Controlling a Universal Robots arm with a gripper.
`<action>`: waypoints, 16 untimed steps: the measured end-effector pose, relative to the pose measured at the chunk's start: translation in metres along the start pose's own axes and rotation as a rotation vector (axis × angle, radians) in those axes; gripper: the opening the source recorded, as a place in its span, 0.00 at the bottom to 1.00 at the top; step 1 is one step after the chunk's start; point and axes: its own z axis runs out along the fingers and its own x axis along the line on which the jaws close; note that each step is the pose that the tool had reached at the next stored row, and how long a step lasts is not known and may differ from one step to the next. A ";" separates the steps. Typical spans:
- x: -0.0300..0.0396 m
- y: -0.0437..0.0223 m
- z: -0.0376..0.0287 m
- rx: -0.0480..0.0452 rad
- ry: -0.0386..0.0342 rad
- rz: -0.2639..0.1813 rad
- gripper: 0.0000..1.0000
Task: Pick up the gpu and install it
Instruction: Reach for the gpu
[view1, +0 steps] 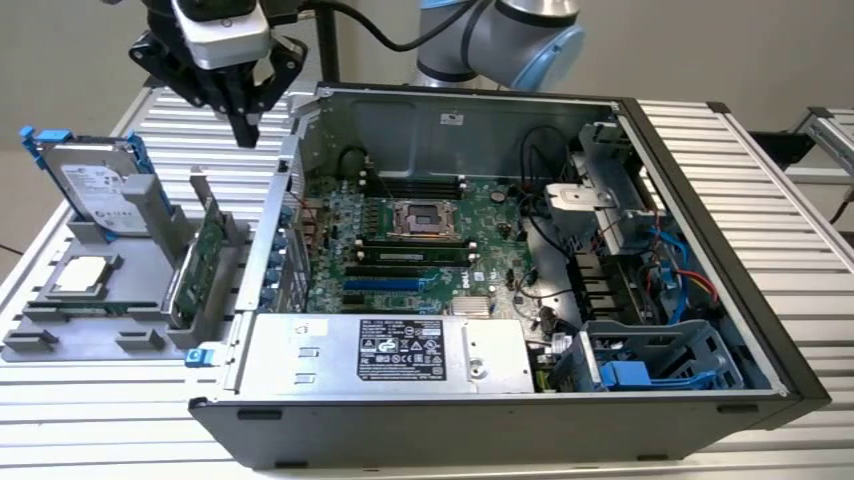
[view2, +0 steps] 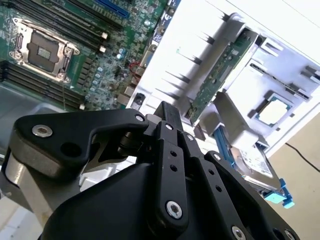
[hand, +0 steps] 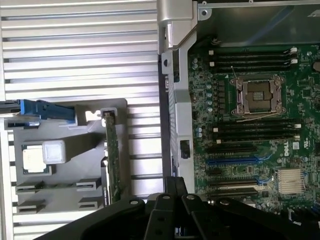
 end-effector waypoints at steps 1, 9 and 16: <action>0.0013 -0.0010 0.0000 -0.0002 -0.0001 0.000 0.00; 0.0117 -0.0096 -0.0007 -0.0013 0.0001 -0.001 0.00; 0.0246 -0.0155 -0.0013 -0.0018 0.0002 -0.001 0.00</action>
